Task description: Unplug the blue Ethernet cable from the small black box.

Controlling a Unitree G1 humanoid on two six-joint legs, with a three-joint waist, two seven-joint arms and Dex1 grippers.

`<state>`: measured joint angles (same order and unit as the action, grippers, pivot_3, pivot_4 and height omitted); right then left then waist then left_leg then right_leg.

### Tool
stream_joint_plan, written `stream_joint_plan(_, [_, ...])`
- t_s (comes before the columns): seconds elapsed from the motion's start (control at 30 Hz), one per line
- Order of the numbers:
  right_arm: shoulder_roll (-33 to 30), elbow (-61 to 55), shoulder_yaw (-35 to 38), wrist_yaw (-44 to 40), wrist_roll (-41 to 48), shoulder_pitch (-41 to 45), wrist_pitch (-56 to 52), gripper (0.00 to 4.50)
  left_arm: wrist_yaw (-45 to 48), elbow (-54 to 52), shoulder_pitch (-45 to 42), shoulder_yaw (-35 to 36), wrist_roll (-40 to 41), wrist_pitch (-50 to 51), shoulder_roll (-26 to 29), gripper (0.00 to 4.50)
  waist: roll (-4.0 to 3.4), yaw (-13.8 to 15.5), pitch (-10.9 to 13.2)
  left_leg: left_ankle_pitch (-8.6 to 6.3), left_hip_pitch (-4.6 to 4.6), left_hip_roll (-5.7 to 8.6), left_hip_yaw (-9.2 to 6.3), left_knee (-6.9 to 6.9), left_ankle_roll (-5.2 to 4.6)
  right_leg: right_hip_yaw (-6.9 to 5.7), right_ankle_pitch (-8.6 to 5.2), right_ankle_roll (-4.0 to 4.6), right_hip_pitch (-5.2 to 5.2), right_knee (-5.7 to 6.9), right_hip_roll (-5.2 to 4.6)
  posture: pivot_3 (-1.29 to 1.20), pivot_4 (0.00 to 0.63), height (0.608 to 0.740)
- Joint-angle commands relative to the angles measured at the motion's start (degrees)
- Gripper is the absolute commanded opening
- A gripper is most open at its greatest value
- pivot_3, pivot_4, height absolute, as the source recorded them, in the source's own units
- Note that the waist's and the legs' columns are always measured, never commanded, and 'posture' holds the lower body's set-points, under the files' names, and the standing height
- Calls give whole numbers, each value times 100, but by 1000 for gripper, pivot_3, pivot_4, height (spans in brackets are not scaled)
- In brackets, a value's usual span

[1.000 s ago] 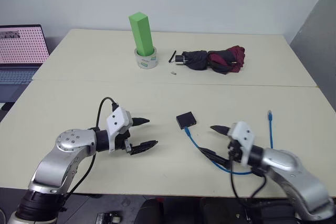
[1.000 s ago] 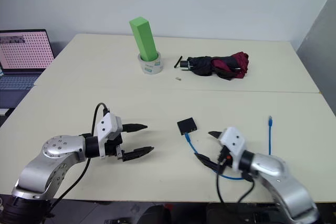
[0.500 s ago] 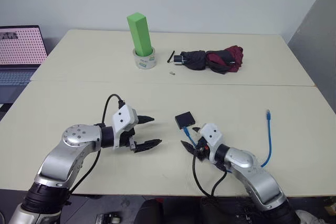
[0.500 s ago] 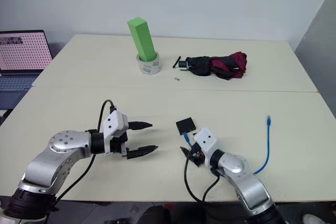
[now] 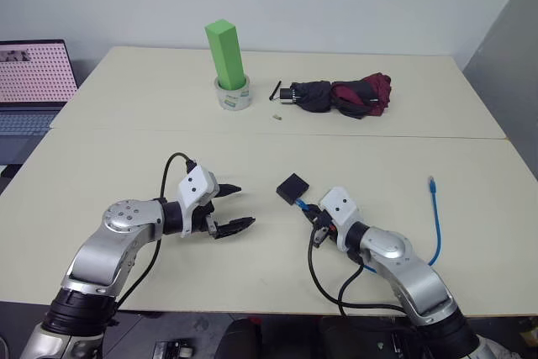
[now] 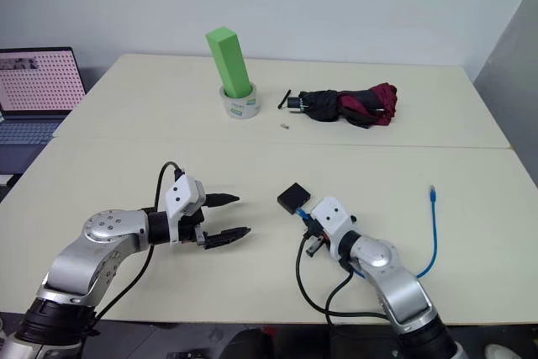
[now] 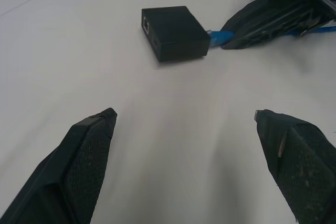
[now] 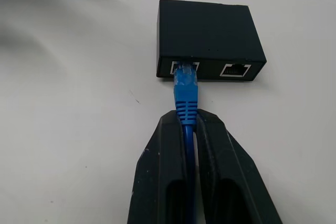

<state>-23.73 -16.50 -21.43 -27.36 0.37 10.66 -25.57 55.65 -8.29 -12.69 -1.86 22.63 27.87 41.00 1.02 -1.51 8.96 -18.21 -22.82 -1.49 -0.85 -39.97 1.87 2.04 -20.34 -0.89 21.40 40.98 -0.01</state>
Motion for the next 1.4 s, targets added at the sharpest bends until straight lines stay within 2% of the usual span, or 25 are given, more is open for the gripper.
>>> stream_joint_plan(0.03, [-535, 71, -32, -340, -529, 246, 1148, 34, 12, 0, -204, 278, 570, 654, -133, 4500, 1, 3, 0, 0, -1, 0, 0, -1, 0, 0, 0, 0, 0, -2, 0, 0, 150, 740])
stream_joint_plan(0.23, [-1423, 815, -120, -522, -1429, 840, 3724, 19, 164, -36, -402, 521, 1589, 1796, -302, 4500, 1, -33, 1, 1, -3, -4, 3, 0, 1, 1, 0, 0, 6, 0, 2, 0, 150, 740])
stream_joint_plan(0.37, [-1637, 1279, -125, -599, -1587, 1144, 5188, 18, 90, -150, -491, 529, 1963, 2031, -616, 4500, 1, -33, 1, 1, -4, -6, 4, 0, 2, 1, 0, 0, 4, -2, 2, 0, 150, 740])
stream_joint_plan(0.53, [-1538, 1510, -98, -719, -1523, 1299, 5890, 18, 77, -102, -613, 614, 2215, 2110, -878, 4500, 1, -29, 1, 2, -2, -7, 4, -4, 3, 1, 0, 0, 1, -1, 1, 0, 150, 740])
stream_joint_plan(0.73, [-1452, 1551, 18, -835, -1380, 1318, 6116, 17, 136, 85, -762, 697, 2458, 2122, -1072, 4500, 1, -29, 1, 2, -2, -8, 5, -6, 4, 1, 0, 0, 1, 0, 1, 0, 150, 740])
stream_joint_plan(0.87, [-1415, 1553, 84, -857, -1341, 1319, 6100, 17, 230, 90, -777, 688, 2560, 2148, -1087, 3779, 1, -25, 1, 2, -3, -8, 5, -7, 4, 2, 0, 0, 0, -1, 1, 0, 150, 740])
stream_joint_plan(1.1, [-1319, 1516, 153, -875, -1386, 1311, 6109, 8, 330, 112, -811, 633, 2597, 2200, -1041, 1926, 1, -26, 1, 2, -2, -8, 5, -7, 4, 1, 0, 0, 1, -1, 0, 0, 150, 740])
stream_joint_plan(1.27, [-1292, 1522, 125, -911, -1440, 1308, 6208, 8, 389, 176, -846, 575, 2524, 2175, -1016, 856, 1, -26, 1, 2, -2, -7, 5, -7, 4, 2, 0, 0, 1, -1, 0, 0, 150, 740])
stream_joint_plan(1.4, [-1325, 1524, 19, -1040, -1458, 1334, 6318, 7, 431, 208, -854, 525, 2459, 2136, -1006, 783, 1, -26, 1, 2, -2, -8, 5, -7, 4, 2, 0, 0, 1, -1, 0, 0, 150, 740])
